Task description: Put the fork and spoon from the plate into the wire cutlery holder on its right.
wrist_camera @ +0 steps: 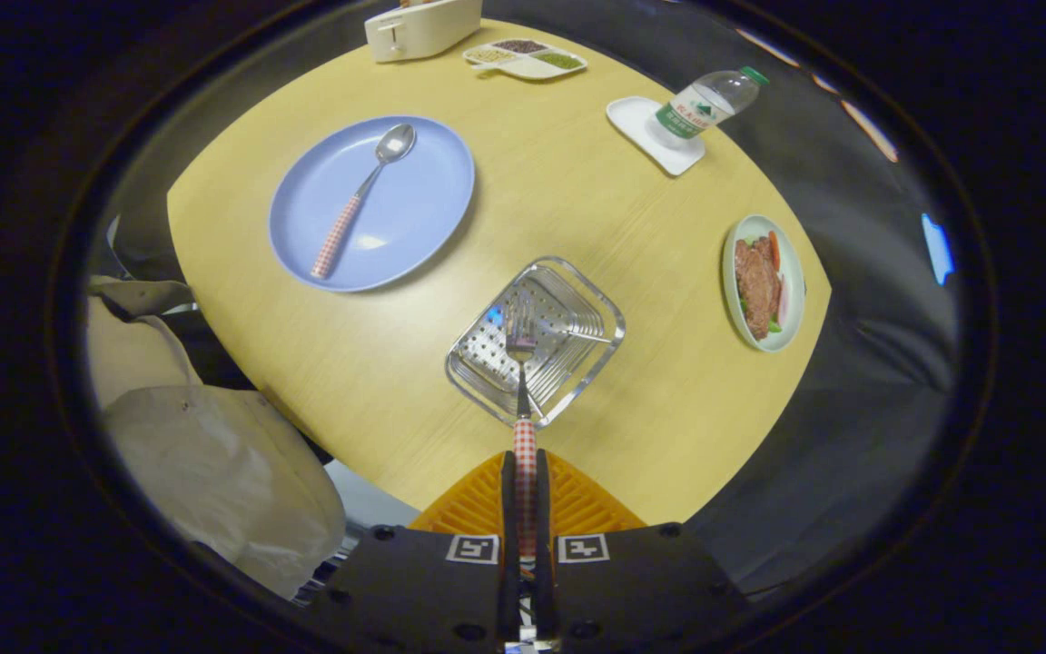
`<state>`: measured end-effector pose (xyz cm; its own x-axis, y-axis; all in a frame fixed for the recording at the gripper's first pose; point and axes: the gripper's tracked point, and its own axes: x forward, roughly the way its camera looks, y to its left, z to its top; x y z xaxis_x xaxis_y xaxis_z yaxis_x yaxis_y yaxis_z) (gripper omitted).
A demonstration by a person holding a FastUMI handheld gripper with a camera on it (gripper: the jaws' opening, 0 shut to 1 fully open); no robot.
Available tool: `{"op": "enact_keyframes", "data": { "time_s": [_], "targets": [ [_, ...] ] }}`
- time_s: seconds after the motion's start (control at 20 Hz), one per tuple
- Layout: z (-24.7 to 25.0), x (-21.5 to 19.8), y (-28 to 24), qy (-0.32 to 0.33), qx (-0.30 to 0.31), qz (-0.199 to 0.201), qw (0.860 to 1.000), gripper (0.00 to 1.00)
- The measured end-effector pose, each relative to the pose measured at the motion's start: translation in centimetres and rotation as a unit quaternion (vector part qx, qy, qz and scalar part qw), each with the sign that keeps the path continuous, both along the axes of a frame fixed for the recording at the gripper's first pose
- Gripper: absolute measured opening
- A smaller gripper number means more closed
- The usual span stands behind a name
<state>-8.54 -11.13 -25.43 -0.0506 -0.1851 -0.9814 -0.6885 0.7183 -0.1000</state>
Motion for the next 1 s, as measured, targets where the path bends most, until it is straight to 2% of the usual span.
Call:
{"op": "enact_keyframes", "data": {
  "time_s": [0.25, 0.45, 0.6, 0.8, 0.9, 1.0],
  "targets": [
    [-0.9, 0.6, 0.1, 0.009, -0.014, 0.012, 1.0, 0.12],
    [-0.6, 1.1, 0.9, -0.004, -0.005, 0.004, 1.0, 0.16],
    [-0.5, 2.1, 1.4, -0.037, 0.01, -0.003, 0.999, 0.35],
    [0.2, 3.7, 2.6, -0.103, 0.044, -0.053, 0.992, 0.61],
    [0.7, 4.7, 3.9, -0.147, 0.074, -0.084, 0.983, 0.74],
    [1.4, 6.3, 5.5, -0.206, 0.116, -0.117, 0.965, 0.86]
  ]
}}
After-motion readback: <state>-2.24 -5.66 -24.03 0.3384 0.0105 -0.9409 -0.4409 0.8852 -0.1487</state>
